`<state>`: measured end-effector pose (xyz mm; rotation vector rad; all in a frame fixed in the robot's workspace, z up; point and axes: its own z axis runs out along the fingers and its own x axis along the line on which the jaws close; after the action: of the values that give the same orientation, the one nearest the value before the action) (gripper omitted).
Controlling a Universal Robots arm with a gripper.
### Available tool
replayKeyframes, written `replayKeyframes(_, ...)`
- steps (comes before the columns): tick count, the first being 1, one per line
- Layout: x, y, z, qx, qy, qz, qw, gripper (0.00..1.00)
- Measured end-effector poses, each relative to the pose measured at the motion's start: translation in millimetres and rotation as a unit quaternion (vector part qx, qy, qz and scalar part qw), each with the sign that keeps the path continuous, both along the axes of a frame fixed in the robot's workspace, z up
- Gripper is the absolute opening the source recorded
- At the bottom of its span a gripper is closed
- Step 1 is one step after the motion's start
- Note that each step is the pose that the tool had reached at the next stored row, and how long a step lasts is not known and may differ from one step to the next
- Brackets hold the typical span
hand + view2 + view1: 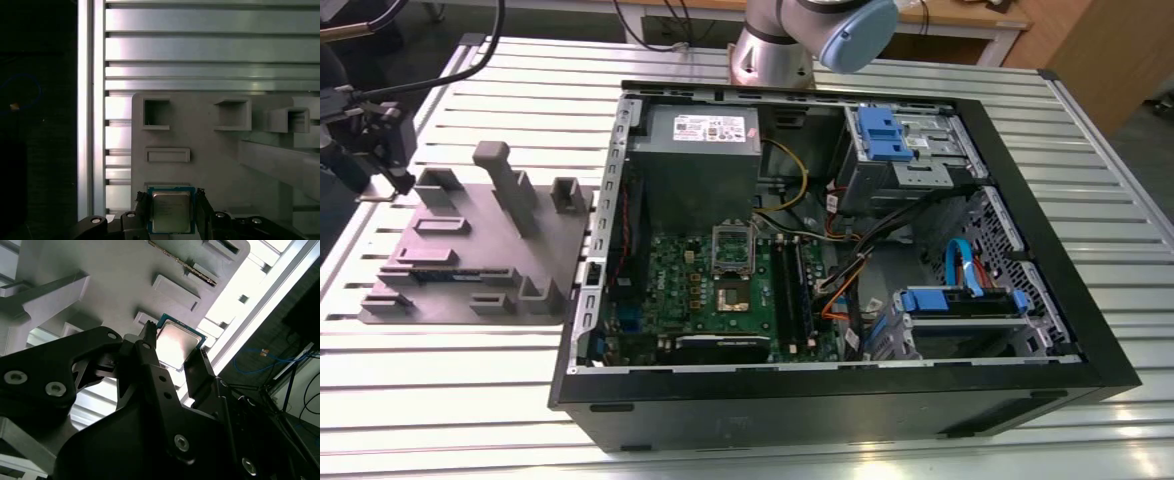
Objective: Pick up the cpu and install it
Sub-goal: 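Pick up the cpu and move it towards the insertion slot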
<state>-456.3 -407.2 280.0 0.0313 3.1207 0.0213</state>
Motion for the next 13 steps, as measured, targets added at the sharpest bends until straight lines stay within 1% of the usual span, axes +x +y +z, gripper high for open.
replayKeyframes(13,0.0,0.0,3.6,0.0,0.0,0.0,1.0,0.47)
